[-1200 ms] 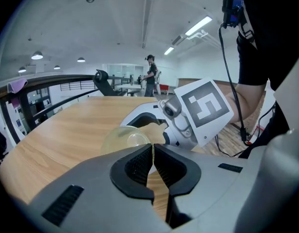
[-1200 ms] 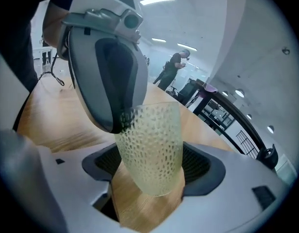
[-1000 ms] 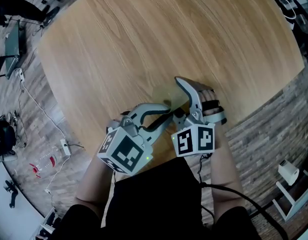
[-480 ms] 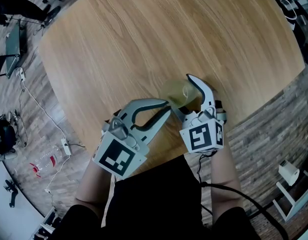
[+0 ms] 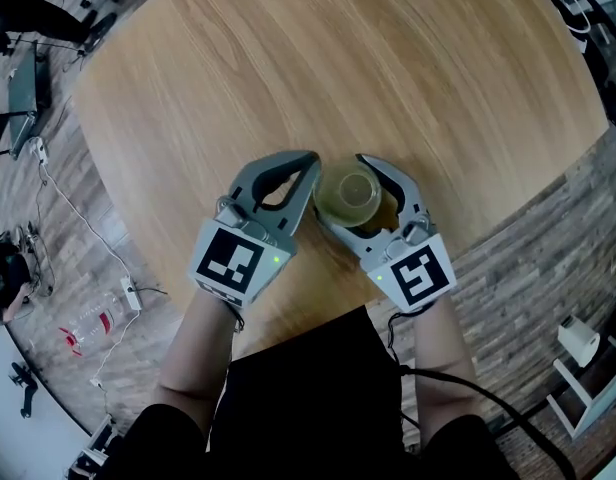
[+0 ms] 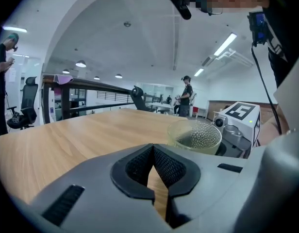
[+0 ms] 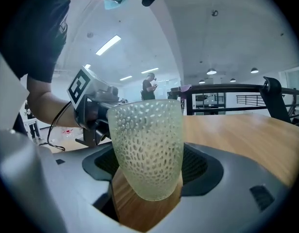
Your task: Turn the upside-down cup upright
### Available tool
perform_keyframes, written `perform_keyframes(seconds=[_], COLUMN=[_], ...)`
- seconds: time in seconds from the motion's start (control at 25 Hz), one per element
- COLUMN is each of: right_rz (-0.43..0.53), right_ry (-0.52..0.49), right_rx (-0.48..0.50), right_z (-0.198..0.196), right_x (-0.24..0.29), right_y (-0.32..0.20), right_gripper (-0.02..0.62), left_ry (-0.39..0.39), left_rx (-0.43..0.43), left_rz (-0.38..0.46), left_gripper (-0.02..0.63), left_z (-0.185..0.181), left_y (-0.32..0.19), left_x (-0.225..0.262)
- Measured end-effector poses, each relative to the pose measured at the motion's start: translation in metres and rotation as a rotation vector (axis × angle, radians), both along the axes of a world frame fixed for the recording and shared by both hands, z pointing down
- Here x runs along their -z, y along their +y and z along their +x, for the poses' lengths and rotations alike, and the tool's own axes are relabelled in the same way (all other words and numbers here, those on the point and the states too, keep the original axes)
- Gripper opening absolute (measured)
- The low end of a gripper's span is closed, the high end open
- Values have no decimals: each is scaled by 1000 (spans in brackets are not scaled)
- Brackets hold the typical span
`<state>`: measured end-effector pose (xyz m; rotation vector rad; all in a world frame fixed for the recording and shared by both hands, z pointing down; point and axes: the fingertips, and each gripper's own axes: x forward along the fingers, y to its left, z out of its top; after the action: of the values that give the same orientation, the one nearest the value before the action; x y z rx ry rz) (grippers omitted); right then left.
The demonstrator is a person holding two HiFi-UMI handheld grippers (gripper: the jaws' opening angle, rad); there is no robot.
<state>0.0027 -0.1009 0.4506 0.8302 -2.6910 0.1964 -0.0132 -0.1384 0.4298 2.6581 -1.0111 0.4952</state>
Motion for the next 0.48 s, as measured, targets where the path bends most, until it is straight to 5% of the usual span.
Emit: perform_keyframes(seconds=[0.48], right_rz=[-97], right_ry=[111], right_rx=[-30], right_z=[8], right_x=[-42], right_y=[-3], right_gripper=[319], left_ry=[-59], left_rx=[-35], left_rz=[-35], left_gripper=[8], left_z=[13], left_y=[2], left_x=[-38])
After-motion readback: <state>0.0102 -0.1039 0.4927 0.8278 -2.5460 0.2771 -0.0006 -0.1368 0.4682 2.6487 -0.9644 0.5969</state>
